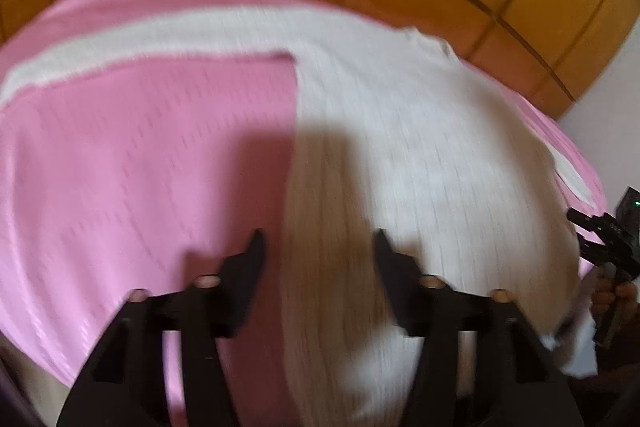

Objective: Fold small clothes

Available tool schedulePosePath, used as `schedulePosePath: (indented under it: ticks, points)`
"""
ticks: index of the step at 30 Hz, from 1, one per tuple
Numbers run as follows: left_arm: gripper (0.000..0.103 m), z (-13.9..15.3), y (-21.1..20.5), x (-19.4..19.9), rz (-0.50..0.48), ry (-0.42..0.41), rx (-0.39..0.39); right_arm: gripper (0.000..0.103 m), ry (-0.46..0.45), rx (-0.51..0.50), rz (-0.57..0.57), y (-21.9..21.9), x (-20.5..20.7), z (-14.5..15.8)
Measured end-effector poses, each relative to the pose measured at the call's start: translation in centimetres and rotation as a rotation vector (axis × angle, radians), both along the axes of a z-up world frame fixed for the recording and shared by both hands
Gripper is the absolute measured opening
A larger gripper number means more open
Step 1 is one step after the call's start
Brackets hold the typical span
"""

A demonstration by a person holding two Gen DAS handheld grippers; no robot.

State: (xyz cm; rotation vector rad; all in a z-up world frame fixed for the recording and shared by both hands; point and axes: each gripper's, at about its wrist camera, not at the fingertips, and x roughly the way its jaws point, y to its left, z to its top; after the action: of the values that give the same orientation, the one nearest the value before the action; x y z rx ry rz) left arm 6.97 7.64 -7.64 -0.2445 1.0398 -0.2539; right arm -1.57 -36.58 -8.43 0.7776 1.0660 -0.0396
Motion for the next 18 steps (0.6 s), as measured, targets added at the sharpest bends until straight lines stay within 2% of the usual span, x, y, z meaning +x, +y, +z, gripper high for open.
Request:
schedulePosePath:
  ticks: [2, 3, 4, 5, 6, 7, 9, 12, 13, 16, 18]
  points:
    - [0.039, -0.4, 0.1, -0.8, -0.019, 0.003, -0.016, 0.059, 0.017, 0.030, 0.048, 1.6, -1.7, -0.1]
    - [0.029, -0.5, 0.2, -1.4, -0.033, 0.002, -0.028, 0.057, 0.024, 0.027, 0.073, 2.3, -2.5, -0.1]
    - [0.014, -0.5, 0.3, -1.8, -0.046, 0.005, -0.043, 0.049, 0.035, 0.022, 0.096, 3.2, -3.3, -0.1]
    - [0.010, -0.6, 0.4, -2.0, -0.052, 0.006, -0.053, 0.042, 0.043, 0.017, 0.106, 3.6, -3.6, -0.3]
    - [0.009, -0.6, 0.4, -2.3, -0.054, 0.003, -0.061, 0.016, 0.057, -0.001, 0.115, 3.8, -3.8, -0.2]
    - [0.007, -0.5, 0.4, -2.7, -0.054, -0.004, -0.066, 0.010, 0.079, -0.023, 0.122, 4.1, -4.0, -0.1]
    - [0.006, -0.3, 0.6, -3.0, -0.057, -0.008, -0.079, 0.009, 0.061, -0.050, 0.118, 3.5, -4.3, 1.0]
    - [0.006, 0.2, 1.1, -4.0, -0.060, -0.014, -0.087, 0.009, -0.019, -0.107, 0.151, 3.3, -5.0, 4.0]
    - [0.006, 0.1, 1.3, -4.4, -0.062, -0.008, -0.086, 0.009, -0.011, -0.131, 0.168, 3.3, -4.9, 4.0]
    - [0.006, -0.4, 1.1, -4.5, -0.082, 0.019, -0.059, 0.009, 0.085, -0.155, 0.189, 3.6, -4.5, 1.4]
    - [0.008, 0.0, 0.7, -4.3, -0.088, 0.009, -0.017, 0.010, 0.119, -0.150, 0.180, 3.3, -4.5, 0.0]
